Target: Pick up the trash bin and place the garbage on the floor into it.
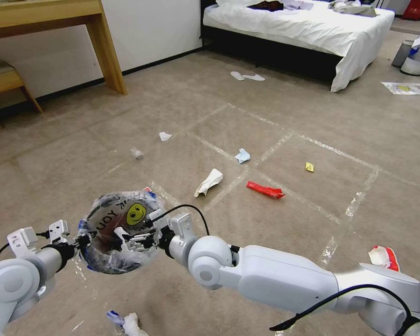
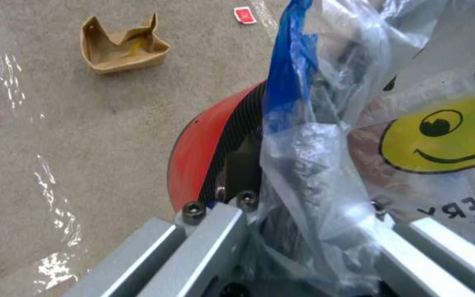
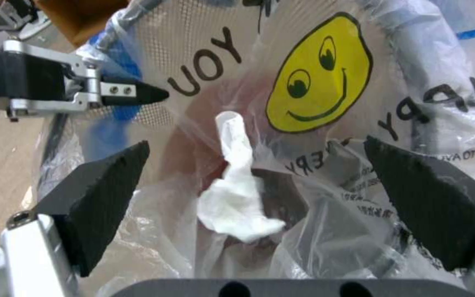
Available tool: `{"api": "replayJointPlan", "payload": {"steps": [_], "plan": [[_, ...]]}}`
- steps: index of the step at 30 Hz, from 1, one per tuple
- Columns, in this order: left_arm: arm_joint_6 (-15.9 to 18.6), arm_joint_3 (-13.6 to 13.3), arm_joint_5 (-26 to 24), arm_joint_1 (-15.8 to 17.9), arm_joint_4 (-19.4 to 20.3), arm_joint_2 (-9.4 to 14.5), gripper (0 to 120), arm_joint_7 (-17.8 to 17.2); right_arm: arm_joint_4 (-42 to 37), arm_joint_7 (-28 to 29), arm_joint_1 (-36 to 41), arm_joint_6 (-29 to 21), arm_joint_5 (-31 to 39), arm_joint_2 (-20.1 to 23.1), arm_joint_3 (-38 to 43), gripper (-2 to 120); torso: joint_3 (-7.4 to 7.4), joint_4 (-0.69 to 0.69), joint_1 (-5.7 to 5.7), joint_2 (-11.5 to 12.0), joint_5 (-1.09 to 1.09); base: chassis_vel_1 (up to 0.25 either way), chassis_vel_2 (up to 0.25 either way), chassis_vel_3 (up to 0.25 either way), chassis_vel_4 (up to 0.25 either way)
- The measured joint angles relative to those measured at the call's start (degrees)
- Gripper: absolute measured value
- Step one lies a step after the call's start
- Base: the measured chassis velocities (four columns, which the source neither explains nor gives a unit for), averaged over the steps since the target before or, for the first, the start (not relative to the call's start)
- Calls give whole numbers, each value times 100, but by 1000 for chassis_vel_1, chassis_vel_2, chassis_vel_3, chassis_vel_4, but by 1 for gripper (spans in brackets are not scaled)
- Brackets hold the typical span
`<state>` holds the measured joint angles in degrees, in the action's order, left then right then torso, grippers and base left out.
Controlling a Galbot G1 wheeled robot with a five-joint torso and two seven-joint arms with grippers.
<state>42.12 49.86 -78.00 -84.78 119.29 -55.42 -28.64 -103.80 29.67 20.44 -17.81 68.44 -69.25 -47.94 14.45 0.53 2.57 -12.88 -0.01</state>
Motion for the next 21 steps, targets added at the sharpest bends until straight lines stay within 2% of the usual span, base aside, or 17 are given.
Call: {"api": "replayJointPlan", "payload": {"steps": [21], "plan": [[1, 7, 20, 46, -87, -5, 0, 45, -201, -28, 32, 54, 75, 125, 301, 100, 0, 0, 0, 0, 0, 0, 0, 0, 0]]}}
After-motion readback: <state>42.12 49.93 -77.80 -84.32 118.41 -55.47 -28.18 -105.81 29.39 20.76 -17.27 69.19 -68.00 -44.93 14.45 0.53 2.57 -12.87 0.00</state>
